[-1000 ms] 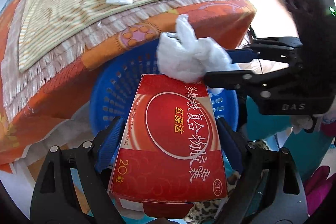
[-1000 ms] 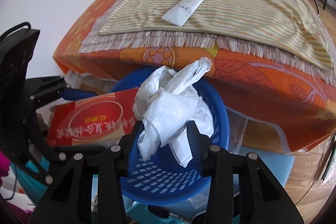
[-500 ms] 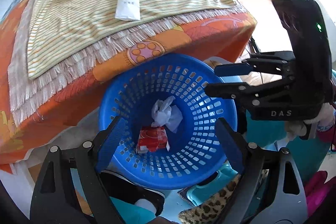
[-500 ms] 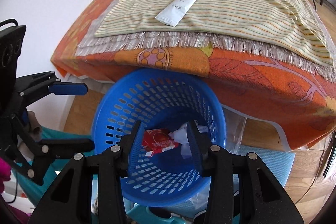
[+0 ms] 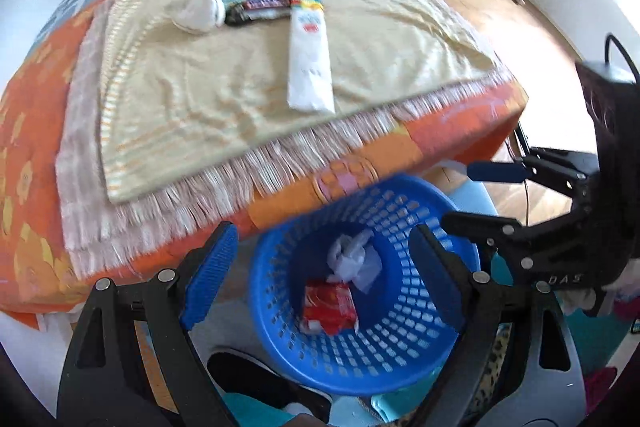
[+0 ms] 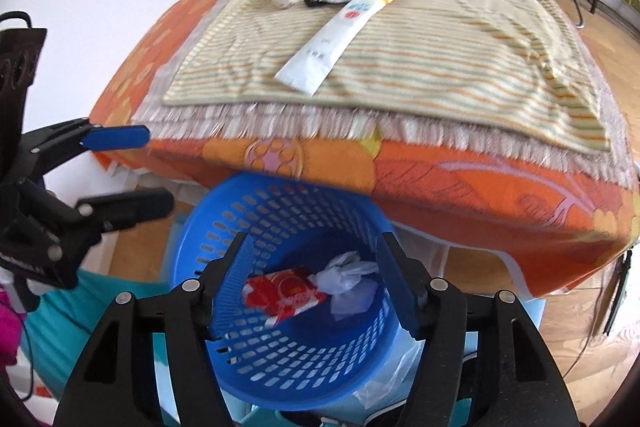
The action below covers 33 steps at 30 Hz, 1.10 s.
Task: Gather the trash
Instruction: 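Move both tools back over the remaining trash on the cloth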
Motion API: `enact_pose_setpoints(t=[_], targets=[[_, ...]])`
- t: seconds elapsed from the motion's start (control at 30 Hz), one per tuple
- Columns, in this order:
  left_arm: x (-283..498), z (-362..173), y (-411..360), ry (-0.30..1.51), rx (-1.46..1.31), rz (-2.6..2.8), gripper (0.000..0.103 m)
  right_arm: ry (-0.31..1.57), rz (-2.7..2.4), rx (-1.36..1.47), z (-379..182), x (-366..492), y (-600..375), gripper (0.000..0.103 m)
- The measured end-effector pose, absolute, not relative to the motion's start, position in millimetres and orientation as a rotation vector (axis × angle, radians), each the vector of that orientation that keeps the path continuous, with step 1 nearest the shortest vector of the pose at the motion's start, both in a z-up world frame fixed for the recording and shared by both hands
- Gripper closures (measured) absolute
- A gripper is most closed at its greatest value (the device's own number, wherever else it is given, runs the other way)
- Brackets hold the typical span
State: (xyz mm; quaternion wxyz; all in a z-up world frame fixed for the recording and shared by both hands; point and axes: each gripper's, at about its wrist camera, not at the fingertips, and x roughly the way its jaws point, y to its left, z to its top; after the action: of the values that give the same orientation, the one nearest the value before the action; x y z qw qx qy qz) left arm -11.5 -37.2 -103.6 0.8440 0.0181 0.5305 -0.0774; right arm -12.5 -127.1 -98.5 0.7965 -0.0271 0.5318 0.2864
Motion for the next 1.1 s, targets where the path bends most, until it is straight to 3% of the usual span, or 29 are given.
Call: enact_pose_setpoints(t=[0.7,1.1], targets=[[97,-77,23,1.018,-0.026,-0.004,0.014,1.038,0.523,-0.115,-57,55,-112,0.038],[174,-88,63,1.008,-0.114,0.072,0.014,1.107,0.539,-0.033,-78,108,-96,0.038]])
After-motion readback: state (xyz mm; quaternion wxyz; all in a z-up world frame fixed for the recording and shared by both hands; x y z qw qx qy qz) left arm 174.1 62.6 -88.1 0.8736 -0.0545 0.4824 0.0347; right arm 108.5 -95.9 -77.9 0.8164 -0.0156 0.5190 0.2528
